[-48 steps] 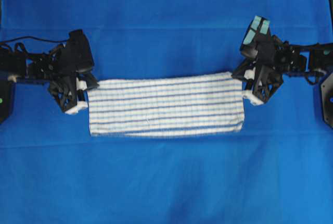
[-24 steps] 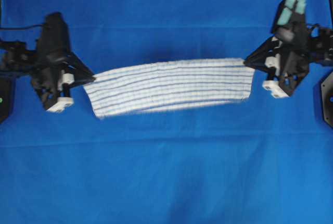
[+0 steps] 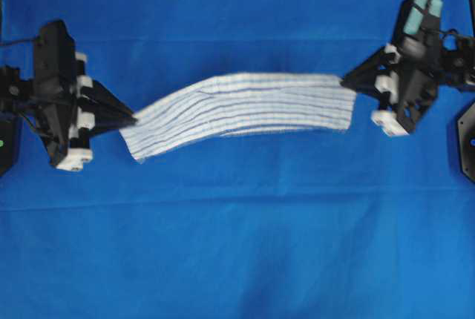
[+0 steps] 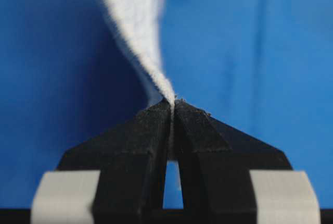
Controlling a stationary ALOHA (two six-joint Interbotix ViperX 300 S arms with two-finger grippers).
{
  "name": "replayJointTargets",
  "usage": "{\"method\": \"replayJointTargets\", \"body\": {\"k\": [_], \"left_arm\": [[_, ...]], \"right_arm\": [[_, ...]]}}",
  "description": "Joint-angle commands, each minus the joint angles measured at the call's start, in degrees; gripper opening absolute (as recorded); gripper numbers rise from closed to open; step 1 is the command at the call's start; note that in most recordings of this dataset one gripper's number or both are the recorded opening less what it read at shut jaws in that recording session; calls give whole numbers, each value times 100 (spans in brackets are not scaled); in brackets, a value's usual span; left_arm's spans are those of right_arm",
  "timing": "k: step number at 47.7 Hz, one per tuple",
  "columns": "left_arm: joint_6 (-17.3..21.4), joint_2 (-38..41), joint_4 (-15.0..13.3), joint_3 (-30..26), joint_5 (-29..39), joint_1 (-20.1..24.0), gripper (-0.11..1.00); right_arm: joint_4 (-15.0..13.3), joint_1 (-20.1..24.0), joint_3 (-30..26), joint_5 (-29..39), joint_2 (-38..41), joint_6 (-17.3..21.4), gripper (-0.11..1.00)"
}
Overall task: Fold the blue towel.
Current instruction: 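Lift the strip and rotate it to lie vertically, left gripper swinging down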
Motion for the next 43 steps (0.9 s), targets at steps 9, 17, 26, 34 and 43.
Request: {"method": "replayJointTargets", "body": {"k": [9,17,26,34,43], "left_arm": [[0,976,0,-800,-633,-633,1],[9,1679,-9,-1521,-633,-976,1],[53,2338,0,-2338,-633,-1248,1],[62,2865,0,-2936,-677,-1292,1],[105,3568,18,-3647,-729,-1257,1]], "right_arm": [[-308,-659,-642,-185,563,0,3],[-562,-1090,-984,-290,905,-9,3],[-791,-1450,-1415,-369,1336,-18,3],[-949,-1582,-1811,-466,1705,-35,3],[-1099,-1644,-2180,-519,2021,-35,3]]}}
